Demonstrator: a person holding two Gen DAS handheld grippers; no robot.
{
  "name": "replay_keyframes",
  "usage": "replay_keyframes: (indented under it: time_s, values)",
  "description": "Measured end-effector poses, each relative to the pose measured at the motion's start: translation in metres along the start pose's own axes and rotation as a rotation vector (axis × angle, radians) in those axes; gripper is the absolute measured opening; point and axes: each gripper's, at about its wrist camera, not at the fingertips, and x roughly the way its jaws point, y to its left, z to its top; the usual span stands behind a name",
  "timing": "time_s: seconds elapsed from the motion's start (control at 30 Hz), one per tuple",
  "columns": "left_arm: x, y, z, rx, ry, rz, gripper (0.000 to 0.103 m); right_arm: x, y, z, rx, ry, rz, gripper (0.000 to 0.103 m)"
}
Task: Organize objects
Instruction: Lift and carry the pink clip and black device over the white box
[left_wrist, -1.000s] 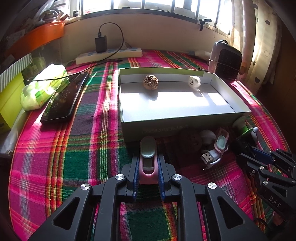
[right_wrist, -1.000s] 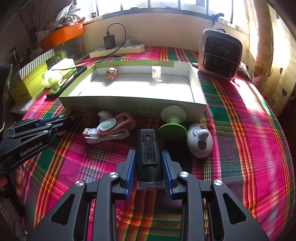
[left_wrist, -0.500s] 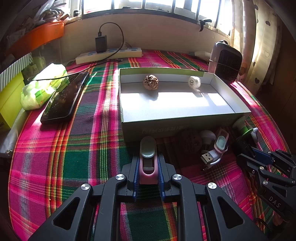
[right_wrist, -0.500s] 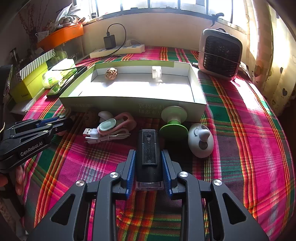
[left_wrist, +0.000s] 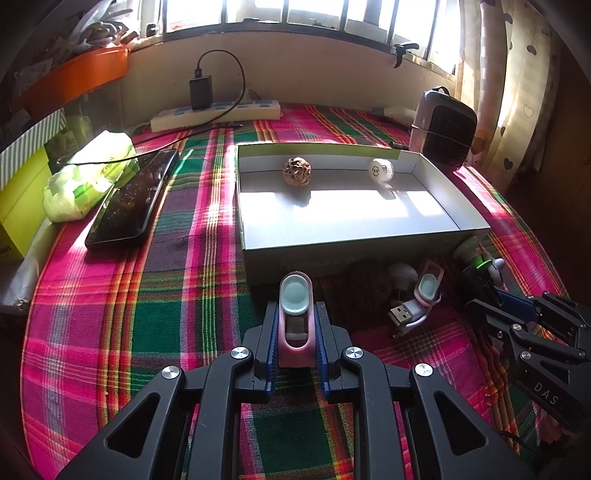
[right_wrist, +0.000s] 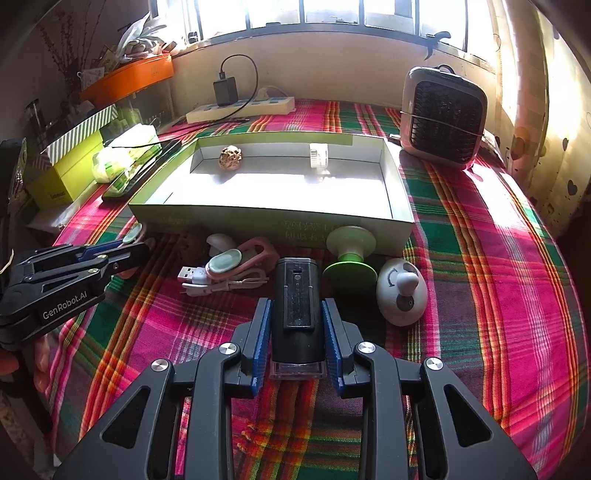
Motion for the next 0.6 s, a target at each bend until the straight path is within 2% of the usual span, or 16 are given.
replay_keyframes:
  time_s: [0.6]
  values:
    - [-0.007, -0.017, 0.044, 0.028, -0.043, -0.069, 0.016, -0.008, -0.013, 0.034, 0.022, -0.034, 0.039, 0.029]
